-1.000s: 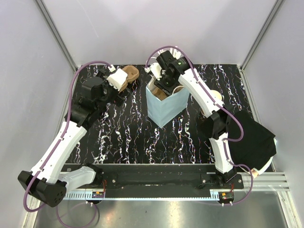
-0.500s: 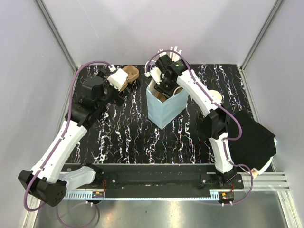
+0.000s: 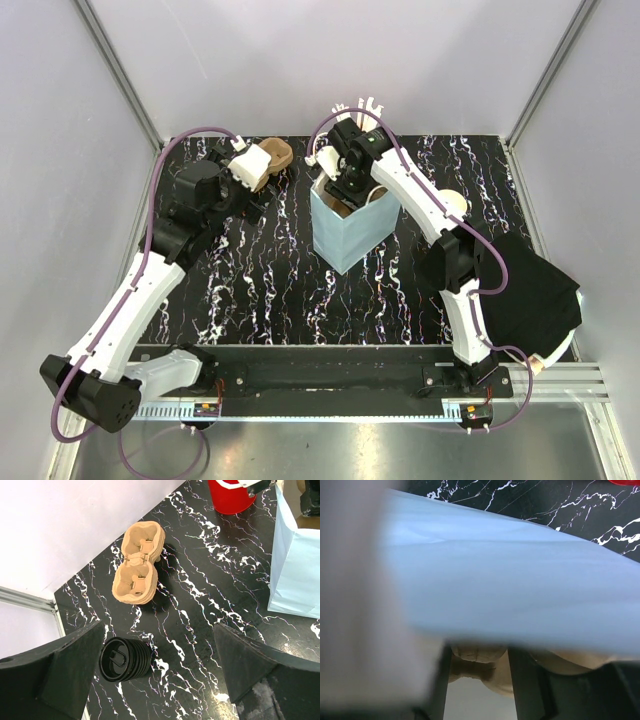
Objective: Pack the takeout coffee
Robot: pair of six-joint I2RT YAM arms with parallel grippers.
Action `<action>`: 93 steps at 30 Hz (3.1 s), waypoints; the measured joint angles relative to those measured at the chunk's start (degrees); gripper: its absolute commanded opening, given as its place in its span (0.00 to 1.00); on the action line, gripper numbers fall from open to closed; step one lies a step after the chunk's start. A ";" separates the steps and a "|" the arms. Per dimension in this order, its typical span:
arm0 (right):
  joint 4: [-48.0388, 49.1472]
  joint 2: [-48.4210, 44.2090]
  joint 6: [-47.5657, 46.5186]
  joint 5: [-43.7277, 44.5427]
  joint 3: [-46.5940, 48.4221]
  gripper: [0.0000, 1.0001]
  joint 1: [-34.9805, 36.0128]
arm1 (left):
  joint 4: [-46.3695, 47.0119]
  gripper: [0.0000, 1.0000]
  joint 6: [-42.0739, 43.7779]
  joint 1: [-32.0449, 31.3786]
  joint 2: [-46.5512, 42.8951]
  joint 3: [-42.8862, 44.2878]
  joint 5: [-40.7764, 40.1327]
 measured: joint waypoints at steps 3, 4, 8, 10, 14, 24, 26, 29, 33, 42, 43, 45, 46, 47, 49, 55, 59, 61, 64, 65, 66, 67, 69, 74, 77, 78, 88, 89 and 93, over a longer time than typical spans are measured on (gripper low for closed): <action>0.00 0.00 -0.17 0.02 0.00 0.62 0.00 | 0.00 0.99 0.00 0.00 0.00 0.00 0.02; 0.00 0.00 -0.15 0.00 0.00 0.64 0.00 | 0.00 0.99 0.00 0.00 0.00 0.00 0.02; 0.00 0.00 -0.35 0.04 0.00 0.70 0.00 | 0.00 0.99 0.00 0.00 0.00 0.00 0.04; 0.00 0.00 -0.35 0.04 0.00 0.73 0.00 | 0.02 0.99 0.00 0.00 0.00 0.00 0.07; 0.00 0.00 -0.42 0.07 0.00 0.79 0.00 | 0.00 0.99 0.00 0.00 0.00 0.00 0.09; 0.00 0.00 -0.63 0.76 0.07 0.95 0.00 | 0.00 0.99 -0.02 0.00 0.00 0.00 0.11; -0.07 0.00 -0.68 1.18 0.35 1.00 0.00 | 0.00 0.99 -0.02 0.00 0.00 0.00 0.13; -0.13 0.00 -0.79 2.25 1.86 1.00 0.00 | 0.00 0.99 -0.02 0.00 0.00 0.00 0.13; -0.07 -0.02 -0.83 3.69 3.91 1.00 0.00 | 0.00 0.99 -0.02 0.00 0.00 0.00 0.13; -0.09 -0.04 -1.46 8.22 7.80 1.00 0.00 | 0.00 0.99 -0.02 0.00 0.00 0.00 0.13; -0.13 -0.04 -1.62 8.74 8.24 1.00 0.00 | 0.00 0.99 -0.02 0.00 0.00 0.00 0.13; -0.09 -0.13 -1.88 9.81 8.92 1.00 0.00 | 0.00 0.99 -0.02 0.00 0.00 0.00 0.13; -0.09 -0.20 -1.97 10.25 9.18 1.00 0.00 | 0.00 0.99 -0.02 0.00 0.00 0.00 0.13; -0.07 -0.35 -2.10 10.73 9.31 1.00 -0.02 | 0.00 0.99 -0.02 0.00 0.00 0.00 0.13; -0.09 -0.74 -2.27 11.26 9.33 1.00 -0.02 | 0.00 0.99 -0.02 0.00 0.00 0.00 0.13; -0.09 -2.67 -2.80 12.61 9.38 1.00 -0.04 | 0.00 0.99 -0.02 0.00 0.00 0.00 0.11; -0.15 -4.02 -3.19 12.85 10.05 1.00 -0.04 | -0.02 0.99 -0.02 0.00 0.00 0.00 0.11; -0.15 -4.66 -3.34 12.98 10.51 1.00 -0.04 | 0.00 0.99 -0.02 0.00 0.00 0.00 0.11; -0.17 -5.64 -3.34 12.87 11.39 1.00 -0.04 | -0.02 0.99 -0.02 0.00 0.00 0.00 0.11; -0.20 -6.01 -3.32 12.63 11.63 1.00 -0.04 | -0.02 0.99 -0.02 0.00 0.00 0.00 0.09; -0.20 -6.43 -3.32 12.44 11.89 1.00 -0.04 | -0.02 0.99 -0.02 0.00 0.00 0.00 0.09; -0.22 -6.78 -3.32 12.13 12.31 1.00 -0.04 | -0.04 0.99 -0.02 0.00 0.00 0.00 0.09; -0.28 -7.32 -3.30 11.85 13.35 1.00 -0.04 | -0.04 0.99 -0.02 0.00 0.00 0.00 0.09; -0.17 -8.55 -3.23 9.77 17.27 1.00 -0.04 | -0.28 0.99 -0.02 0.00 0.00 0.00 0.09; -0.24 -10.91 -3.19 8.46 17.46 1.00 -0.04 | -0.37 0.99 -0.02 0.00 0.00 0.00 0.07; -0.22 -11.74 -3.19 7.98 17.42 1.00 -0.04 | -0.37 0.99 -0.02 0.00 0.00 0.00 0.07; -0.22 -19.58 -3.41 2.75 15.08 1.00 -0.04 | -0.37 0.99 0.02 0.00 0.02 0.00 0.07; -0.20 -20.04 -3.48 2.10 14.62 1.00 -0.04 | -0.37 0.99 0.02 0.00 0.07 0.00 0.07; -0.20 -21.73 -4.46 0.35 11.87 1.00 -0.04 | -0.35 0.99 0.04 0.00 0.52 0.13 0.07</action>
